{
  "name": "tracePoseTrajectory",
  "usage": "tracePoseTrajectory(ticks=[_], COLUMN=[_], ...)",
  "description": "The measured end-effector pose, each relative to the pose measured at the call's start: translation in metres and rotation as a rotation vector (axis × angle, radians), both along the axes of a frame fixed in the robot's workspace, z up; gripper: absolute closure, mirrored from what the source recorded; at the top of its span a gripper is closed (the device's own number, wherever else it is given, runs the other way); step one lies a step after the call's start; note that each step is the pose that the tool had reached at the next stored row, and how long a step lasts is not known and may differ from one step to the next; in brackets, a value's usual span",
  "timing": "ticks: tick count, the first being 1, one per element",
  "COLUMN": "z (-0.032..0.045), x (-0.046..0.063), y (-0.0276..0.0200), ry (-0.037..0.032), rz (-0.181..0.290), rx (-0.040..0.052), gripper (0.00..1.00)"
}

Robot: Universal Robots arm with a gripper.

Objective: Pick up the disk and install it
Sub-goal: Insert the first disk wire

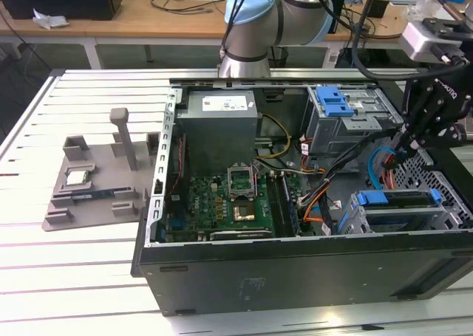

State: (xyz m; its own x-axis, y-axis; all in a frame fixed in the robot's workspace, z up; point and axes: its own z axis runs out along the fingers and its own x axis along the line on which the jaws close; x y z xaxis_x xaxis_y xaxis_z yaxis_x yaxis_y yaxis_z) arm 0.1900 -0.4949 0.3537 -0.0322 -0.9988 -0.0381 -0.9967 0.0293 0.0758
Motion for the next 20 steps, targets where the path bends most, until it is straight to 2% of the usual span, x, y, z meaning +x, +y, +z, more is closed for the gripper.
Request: tracePoseTrajectory(ticks=[1,5,8,10,12,13,20], z=[0.0000,-0.0005,-0.0021,-0.0030,-0.0038,-0.0044,-0.0097], x=[0.000,0.000,-0.001,-0.001,-0.001,-0.002,-0.002], y=[-0.0136,-0.0298,-0.0362,-0.0388,-0.0391,-0.0391,-0.0380], ry=[0.0000,0.0000,0.0000,-0.0001,0.0000,0.0000,0.0000], rz=[0.000,0.000,0.000,0.000,0.000,0.000,0.000], rx=[-0.0002,-0.0011,-0.0140,-0.0319,-0.0466,-0.0504,-0.0517], gripper=[0.83,0.83,0.83,0.83,0.83,0.83,0.83])
